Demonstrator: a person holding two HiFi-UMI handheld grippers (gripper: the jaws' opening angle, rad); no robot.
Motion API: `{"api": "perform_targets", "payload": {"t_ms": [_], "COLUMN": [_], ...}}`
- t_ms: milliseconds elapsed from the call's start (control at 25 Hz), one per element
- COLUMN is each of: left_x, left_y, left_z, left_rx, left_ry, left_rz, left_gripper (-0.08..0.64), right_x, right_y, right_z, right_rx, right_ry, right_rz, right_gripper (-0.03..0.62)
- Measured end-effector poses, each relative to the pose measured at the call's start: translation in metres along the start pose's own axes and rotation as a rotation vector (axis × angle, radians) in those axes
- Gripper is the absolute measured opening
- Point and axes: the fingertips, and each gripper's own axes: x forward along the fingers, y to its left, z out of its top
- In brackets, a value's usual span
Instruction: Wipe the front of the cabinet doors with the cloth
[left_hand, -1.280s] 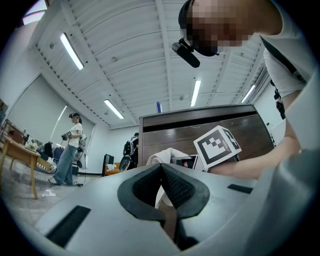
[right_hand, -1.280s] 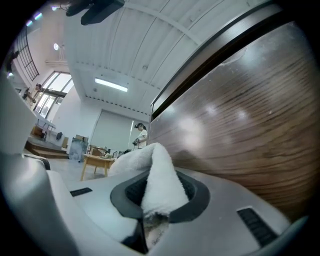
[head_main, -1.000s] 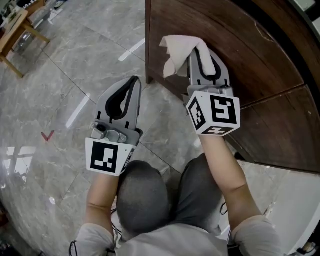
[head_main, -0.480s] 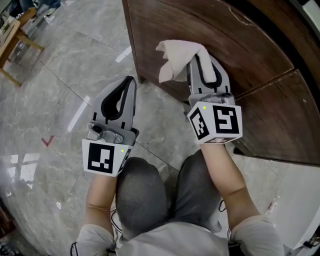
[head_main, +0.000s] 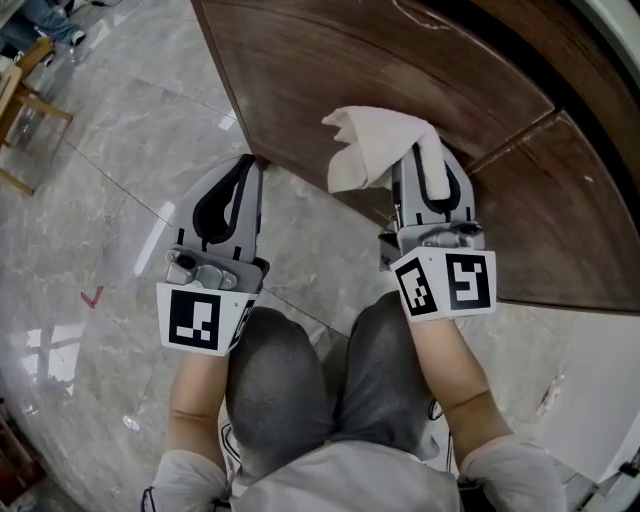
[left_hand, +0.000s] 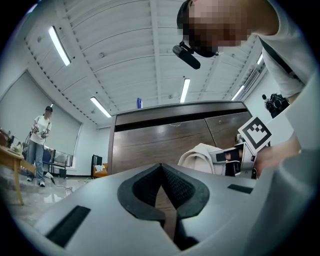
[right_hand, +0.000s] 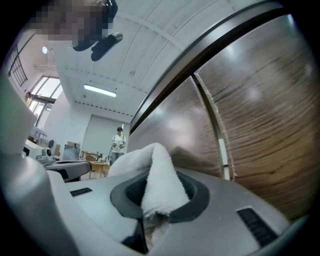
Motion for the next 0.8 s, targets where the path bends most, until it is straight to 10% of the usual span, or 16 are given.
{"api": "perform_targets", "payload": {"t_ms": [800], "left_x": [0.013], "left_y": [-0.028], "left_z": [-0.001], "left_rx": [-0.006], "left_ry": [-0.002], "left_rz": [-0.049], "left_gripper": [0.017], "right_x": [-0.067], "right_y": [-0.053], "right_z": [-0.002], "right_rx": [0.004], "right_ry": [0.02], "right_rz": [-0.097], "right_gripper": [0.071]}}
